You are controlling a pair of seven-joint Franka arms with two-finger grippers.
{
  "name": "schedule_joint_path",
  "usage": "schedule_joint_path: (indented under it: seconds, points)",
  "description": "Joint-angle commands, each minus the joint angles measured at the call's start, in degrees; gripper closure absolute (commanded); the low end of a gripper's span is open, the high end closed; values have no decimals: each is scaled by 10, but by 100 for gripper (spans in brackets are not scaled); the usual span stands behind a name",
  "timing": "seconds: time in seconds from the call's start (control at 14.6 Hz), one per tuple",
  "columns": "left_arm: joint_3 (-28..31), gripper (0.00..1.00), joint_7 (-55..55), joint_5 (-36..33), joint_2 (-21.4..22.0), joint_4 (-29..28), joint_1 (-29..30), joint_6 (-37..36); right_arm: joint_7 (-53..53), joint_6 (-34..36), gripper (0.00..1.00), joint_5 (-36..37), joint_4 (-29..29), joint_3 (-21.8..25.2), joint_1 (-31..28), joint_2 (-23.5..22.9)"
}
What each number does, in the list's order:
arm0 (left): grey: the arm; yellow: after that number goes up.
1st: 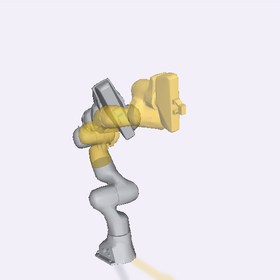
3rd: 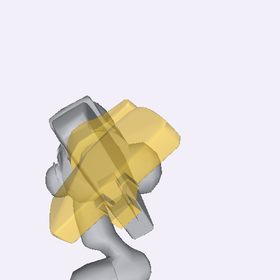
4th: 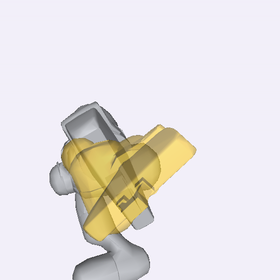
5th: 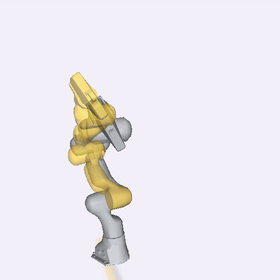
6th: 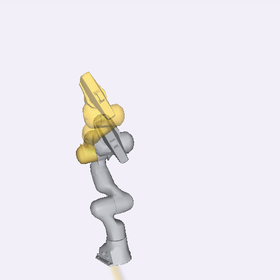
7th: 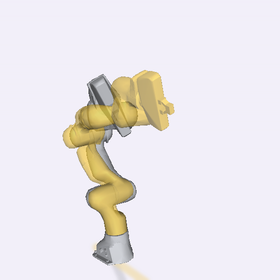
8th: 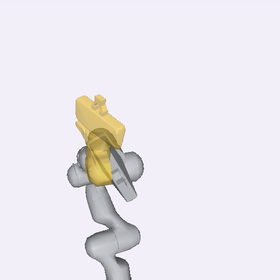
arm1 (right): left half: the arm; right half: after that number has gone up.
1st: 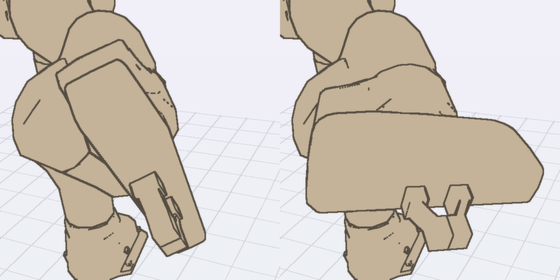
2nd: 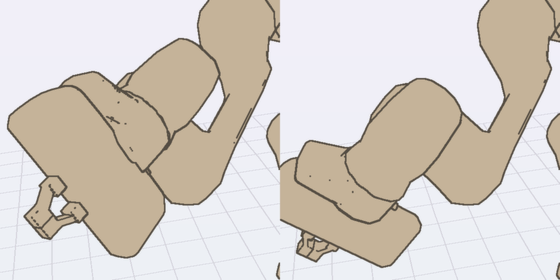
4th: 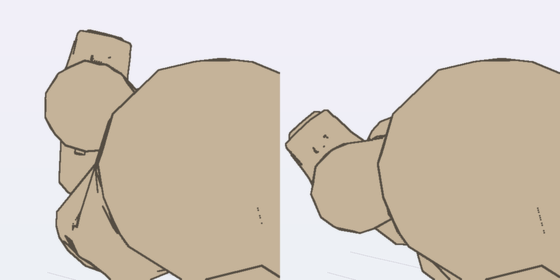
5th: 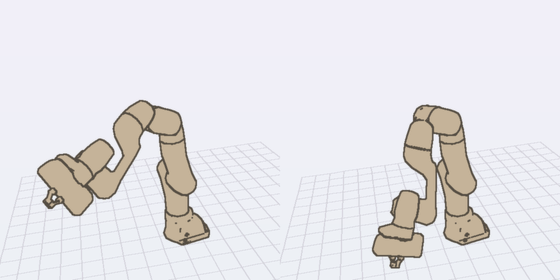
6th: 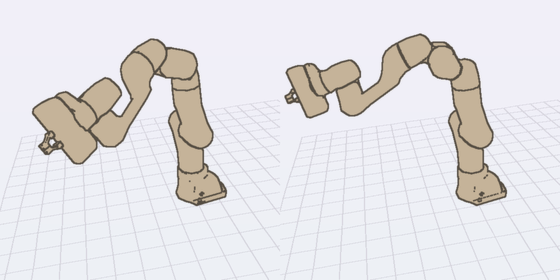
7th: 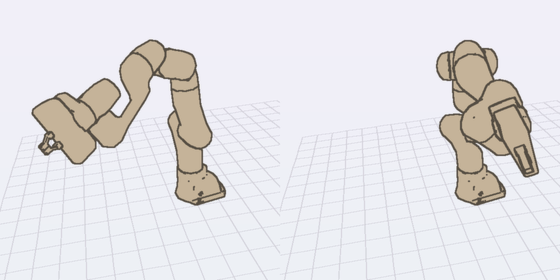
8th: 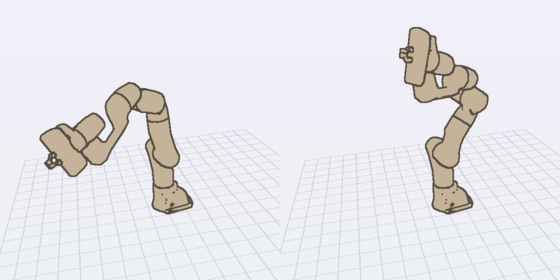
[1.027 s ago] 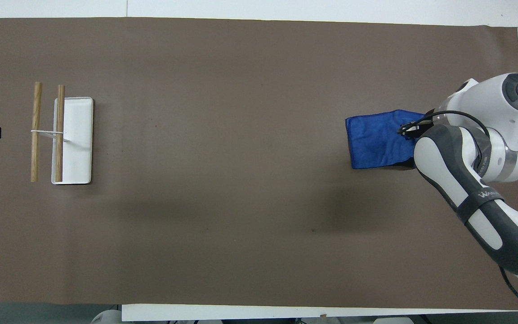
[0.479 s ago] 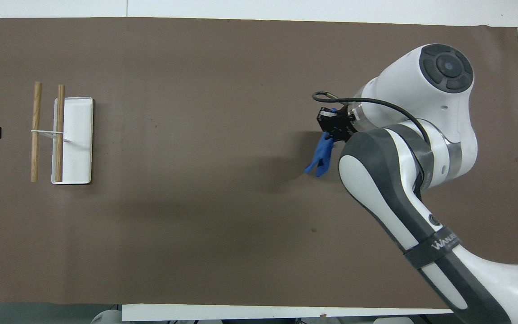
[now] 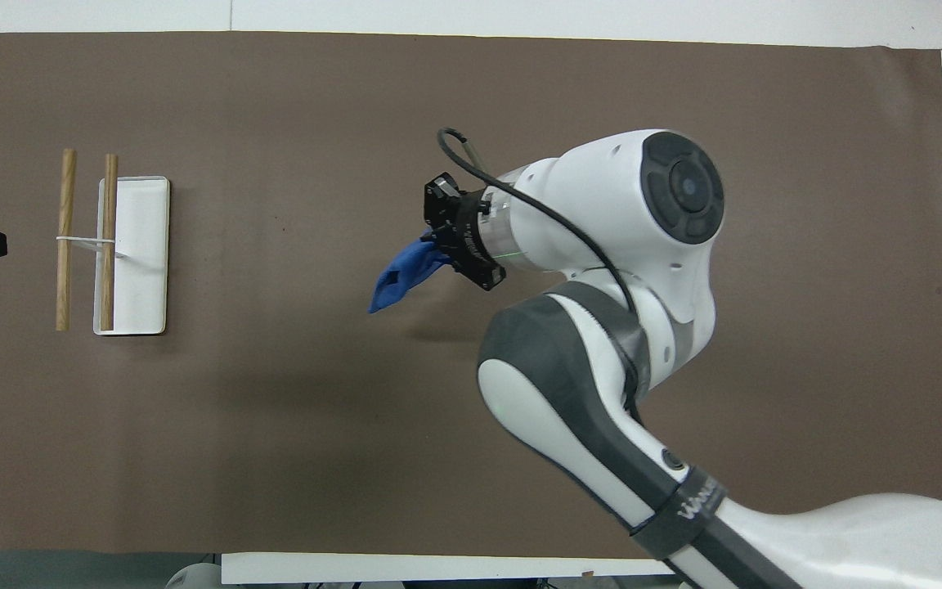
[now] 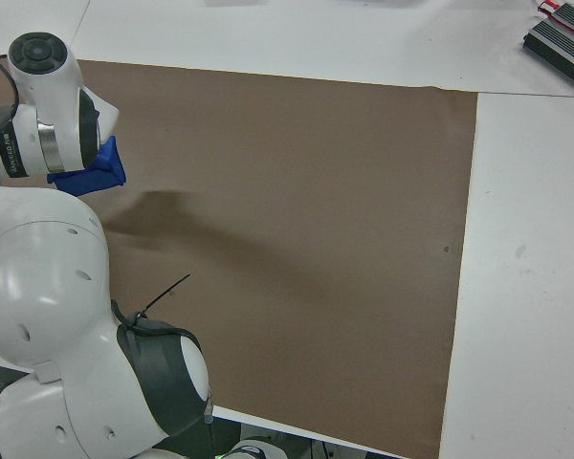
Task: Right arm passes towel to left arm to hang
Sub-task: 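Carry the towel with the right gripper toward the left gripper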
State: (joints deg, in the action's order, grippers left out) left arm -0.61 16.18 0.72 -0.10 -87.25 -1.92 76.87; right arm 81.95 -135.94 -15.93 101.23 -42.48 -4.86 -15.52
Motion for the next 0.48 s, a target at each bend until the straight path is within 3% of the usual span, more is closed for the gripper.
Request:
schedule_joint_path:
  seconds: [0.0, 0.21, 0.41]
  points:
    - [3, 0, 149, 14, 55, -101, -2, 75, 85, -66, 100, -11, -37, -30, 19, -40]
    - [4, 0, 353, 88, 94, -192, -1, 166, 146, -111, 100, -12, -70, -49, 34, -64]
    - [4, 0, 553, 144, 95, -209, -2, 222, 178, -133, 100, -62, -95, -59, 38, -64]
